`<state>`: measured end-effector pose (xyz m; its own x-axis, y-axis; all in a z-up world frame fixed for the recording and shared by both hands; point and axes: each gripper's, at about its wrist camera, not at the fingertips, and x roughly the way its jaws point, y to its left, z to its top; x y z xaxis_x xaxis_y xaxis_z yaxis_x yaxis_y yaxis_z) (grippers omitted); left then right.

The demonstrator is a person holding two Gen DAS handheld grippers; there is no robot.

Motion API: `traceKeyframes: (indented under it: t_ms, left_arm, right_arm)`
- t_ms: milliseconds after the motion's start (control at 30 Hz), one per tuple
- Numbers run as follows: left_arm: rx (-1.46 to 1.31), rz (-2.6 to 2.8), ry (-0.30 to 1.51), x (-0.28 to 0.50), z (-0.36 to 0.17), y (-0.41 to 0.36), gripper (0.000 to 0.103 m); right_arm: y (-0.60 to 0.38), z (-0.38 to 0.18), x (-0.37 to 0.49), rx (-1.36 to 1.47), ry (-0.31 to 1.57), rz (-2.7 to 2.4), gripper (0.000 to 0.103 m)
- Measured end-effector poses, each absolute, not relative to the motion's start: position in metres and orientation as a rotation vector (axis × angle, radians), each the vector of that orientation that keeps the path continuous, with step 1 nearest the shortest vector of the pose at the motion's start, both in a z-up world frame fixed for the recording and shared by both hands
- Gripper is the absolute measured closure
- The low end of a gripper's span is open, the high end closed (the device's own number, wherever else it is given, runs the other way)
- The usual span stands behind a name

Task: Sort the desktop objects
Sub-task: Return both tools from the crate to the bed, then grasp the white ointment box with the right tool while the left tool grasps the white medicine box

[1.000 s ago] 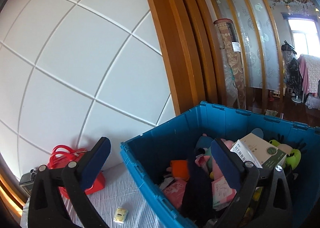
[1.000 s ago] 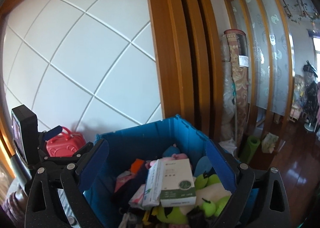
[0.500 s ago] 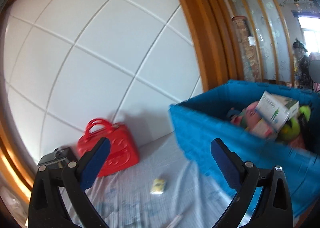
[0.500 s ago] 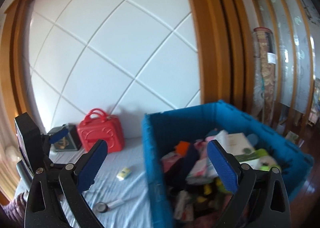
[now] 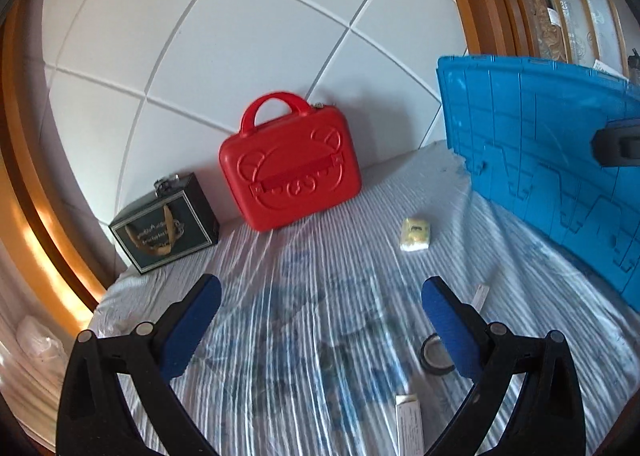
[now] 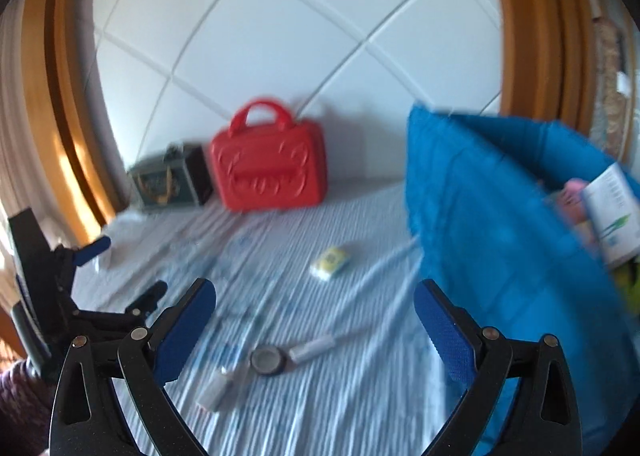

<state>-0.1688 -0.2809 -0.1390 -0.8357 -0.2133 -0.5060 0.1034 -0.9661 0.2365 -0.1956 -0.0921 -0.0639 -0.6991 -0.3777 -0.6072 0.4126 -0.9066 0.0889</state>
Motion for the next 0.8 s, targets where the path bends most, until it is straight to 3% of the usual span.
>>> traceKeyframes:
  t_ms: [167, 300, 467, 633, 667, 700, 767, 800]
  left_arm:
    - [0.978, -2.825, -0.188, -0.159, -0.213, -0.274, 0.001]
    - [1.168, -2.803, -0.158, -0.159, -0.267, -0.261, 0.004]
    - [1.267, -2.801, -0.137, -0.164, -0.294, -0.259, 0.012]
    - [1.358, -2.76, -0.139, -0.171, -0.308, -0.266, 0.037]
    - [1.351, -2.772, -0.11, -0.17, -0.308, -0.268, 0.038]
    - [1.353, -2.782, -0.098, -0.17, -0.307, -0.269, 0.04]
    - [1.366, -2.81, -0.089, -0.169, -0.306, -0.268, 0.052]
    - [1.376, -2.828, -0.089, -0.167, -0.306, -0.266, 0.065]
  right_arm:
    - [-0.118, -0.156, -0.235, 1.148, 0.077, -2.46, 0.009]
    - [-0.13, -0.231, -0.267, 1.392, 0.02, -2.383, 0.029]
    - [-0.14, -0.285, -0.293, 1.53, -0.052, -2.352, 0.031]
    - [-0.145, -0.294, -0.302, 1.528, -0.04, -2.384, 0.035]
    - [-0.147, -0.294, -0.304, 1.529, -0.023, -2.4, 0.041]
    - [-0.151, -0.296, -0.306, 1.535, 0.027, -2.421, 0.058]
    - [-0.153, -0.3, -0.308, 1.551, 0.05, -2.428, 0.064]
    - [-0.155, -0.301, -0.307, 1.555, 0.069, -2.424, 0.067]
